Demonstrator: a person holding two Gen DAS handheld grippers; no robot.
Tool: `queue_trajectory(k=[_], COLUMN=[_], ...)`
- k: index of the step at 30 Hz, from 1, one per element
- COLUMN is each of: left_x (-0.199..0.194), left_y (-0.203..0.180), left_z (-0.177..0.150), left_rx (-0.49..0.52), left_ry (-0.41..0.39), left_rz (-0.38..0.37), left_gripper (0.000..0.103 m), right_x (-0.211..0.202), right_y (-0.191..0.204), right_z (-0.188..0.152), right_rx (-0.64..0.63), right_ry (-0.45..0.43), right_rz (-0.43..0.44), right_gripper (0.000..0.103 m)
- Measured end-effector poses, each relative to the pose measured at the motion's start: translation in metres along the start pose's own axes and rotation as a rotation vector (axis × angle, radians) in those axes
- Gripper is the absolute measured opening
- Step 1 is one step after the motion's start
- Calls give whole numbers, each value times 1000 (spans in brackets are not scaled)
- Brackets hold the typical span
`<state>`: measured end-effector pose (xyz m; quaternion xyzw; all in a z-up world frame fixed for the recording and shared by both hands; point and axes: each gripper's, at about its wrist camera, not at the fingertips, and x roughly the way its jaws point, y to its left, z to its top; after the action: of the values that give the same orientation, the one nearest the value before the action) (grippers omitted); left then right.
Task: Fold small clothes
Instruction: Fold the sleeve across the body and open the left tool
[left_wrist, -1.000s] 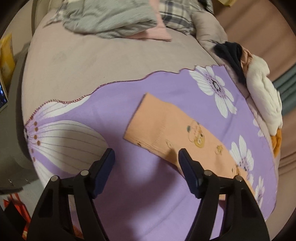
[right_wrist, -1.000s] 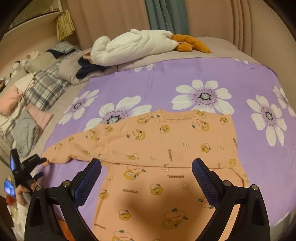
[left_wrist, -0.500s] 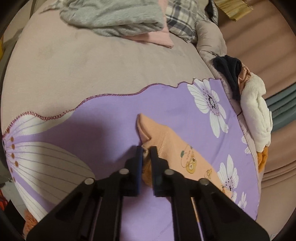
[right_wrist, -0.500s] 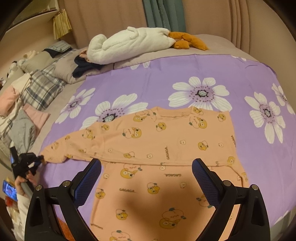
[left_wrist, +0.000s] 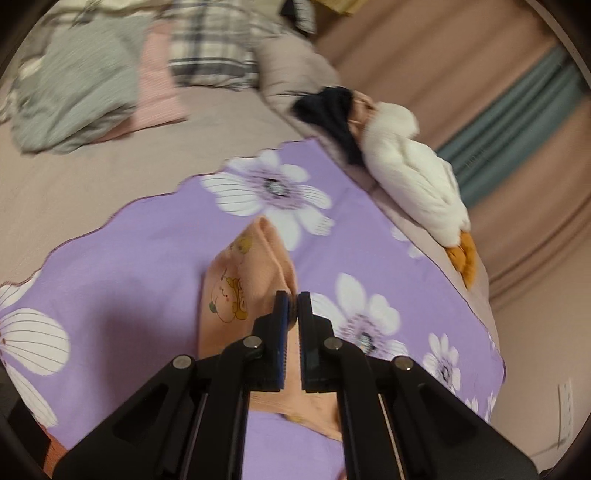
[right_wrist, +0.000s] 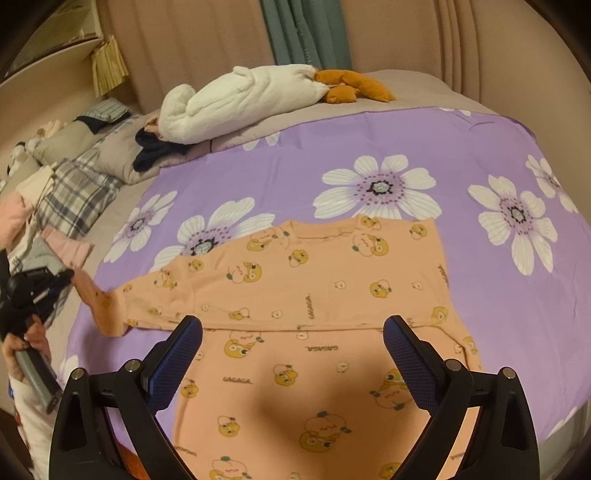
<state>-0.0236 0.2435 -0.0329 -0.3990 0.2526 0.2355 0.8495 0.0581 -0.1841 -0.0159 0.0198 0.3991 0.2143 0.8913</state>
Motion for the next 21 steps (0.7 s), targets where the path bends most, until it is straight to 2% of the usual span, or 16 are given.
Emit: queue_trajectory(k=[5,9,13,17,21], left_x=[-2,3,12,27,47], left_y=[-48,-81,-113,-140,-156], left_z=[-13,-25,-47,-73,-101], left_rx=[106,175,244,334,394], left_ry=[23,52,108,153,240], left_rz=[-88,-119,-175,-189,-200], left_gripper=[4,4,3,3,4], right_x=[-7,-10,-13,-15,-15], right_y=[-10,-21,-32,-42,-53], right_z=[-1,-3,-4,-7,-9], right_rx=[23,55,75,102,127], right_ry=[-18,-24,-32,-32,-29], right_rz=[-12,-16,-31,-42,-52], right_gripper=[98,98,98,98,98])
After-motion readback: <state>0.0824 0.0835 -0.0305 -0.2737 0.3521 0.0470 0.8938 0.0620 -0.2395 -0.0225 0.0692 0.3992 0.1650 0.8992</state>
